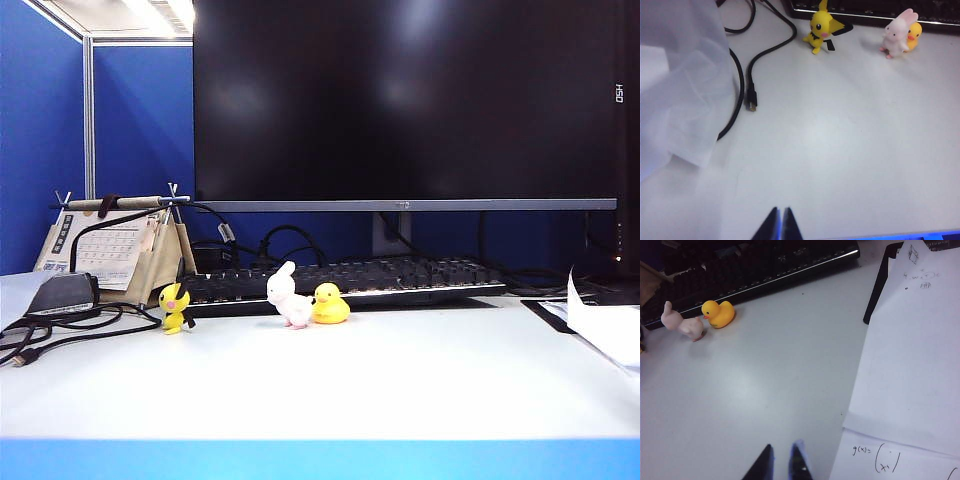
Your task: Pick up the doll with a different color than the other dolls and place it near you.
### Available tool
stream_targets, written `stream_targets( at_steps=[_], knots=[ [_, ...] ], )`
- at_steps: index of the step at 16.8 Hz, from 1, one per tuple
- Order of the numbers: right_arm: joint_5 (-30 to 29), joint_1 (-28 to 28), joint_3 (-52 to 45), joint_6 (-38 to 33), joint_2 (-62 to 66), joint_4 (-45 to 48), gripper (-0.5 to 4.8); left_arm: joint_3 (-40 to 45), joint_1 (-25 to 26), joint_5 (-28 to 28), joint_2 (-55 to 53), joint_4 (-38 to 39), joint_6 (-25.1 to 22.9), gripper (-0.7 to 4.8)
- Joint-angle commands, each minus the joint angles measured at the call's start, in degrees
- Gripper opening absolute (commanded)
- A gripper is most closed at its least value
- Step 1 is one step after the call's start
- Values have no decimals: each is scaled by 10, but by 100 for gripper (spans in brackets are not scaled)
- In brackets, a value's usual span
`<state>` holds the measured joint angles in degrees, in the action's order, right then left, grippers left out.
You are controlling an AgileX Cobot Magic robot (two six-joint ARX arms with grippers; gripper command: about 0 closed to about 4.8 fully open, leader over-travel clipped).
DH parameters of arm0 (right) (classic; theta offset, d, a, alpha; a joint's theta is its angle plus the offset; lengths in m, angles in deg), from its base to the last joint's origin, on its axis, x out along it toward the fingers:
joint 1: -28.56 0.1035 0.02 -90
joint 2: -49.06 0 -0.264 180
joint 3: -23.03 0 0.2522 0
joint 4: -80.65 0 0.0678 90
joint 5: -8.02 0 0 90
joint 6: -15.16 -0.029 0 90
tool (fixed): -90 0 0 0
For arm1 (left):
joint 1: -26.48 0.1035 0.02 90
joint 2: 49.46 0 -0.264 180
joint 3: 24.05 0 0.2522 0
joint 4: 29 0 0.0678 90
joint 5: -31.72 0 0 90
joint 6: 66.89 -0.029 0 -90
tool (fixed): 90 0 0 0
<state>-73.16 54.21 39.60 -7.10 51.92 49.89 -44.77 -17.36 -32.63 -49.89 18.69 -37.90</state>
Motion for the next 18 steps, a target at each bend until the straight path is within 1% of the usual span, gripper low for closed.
stream_targets(
  at_steps=[1, 4, 6, 7, 8, 9, 10, 11, 14, 16, 18],
  knots=[
    [0, 0, 0, -3, 0, -8, 53, -1, -1, -2, -1, 2, 0, 24],
    [-3, 0, 0, -3, 1, -9, 54, -1, -1, -2, -1, 2, 0, 24],
    [-18, 0, 0, -3, 1, -10, 55, -1, -1, -2, -1, 2, 0, 24],
    [-28, 0, 0, -3, 1, -9, 72, -1, -1, -2, -1, 2, 0, 24],
    [-44, 0, 0, -3, 1, 0, 113, -1, -1, -2, -1, 2, 0, 24],
    [-70, 0, 0, -2, 1, 19, 168, -1, -1, -2, -1, 2, 0, 24],
    [-101, 0, 0, -2, 1, 63, 203, -1, -1, -2, -1, 2, 0, 24],
    [-105, 0, 2, -3, 1, 104, 203, -1, -1, -2, -1, 2, 0, 24],
    [-103, 0, 23, -21, 33, 179, 203, -1, -1, -2, -1, 1, 0, 24],
    [-138, 1, 47, -33, 107, 215, 208, -1, -1, -2, -1, 1, 0, 24],
    [-175, 5, 77, -35, 209, 260, 213, -1, -1, -2, -1, 1, 0, 24]
  ],
)
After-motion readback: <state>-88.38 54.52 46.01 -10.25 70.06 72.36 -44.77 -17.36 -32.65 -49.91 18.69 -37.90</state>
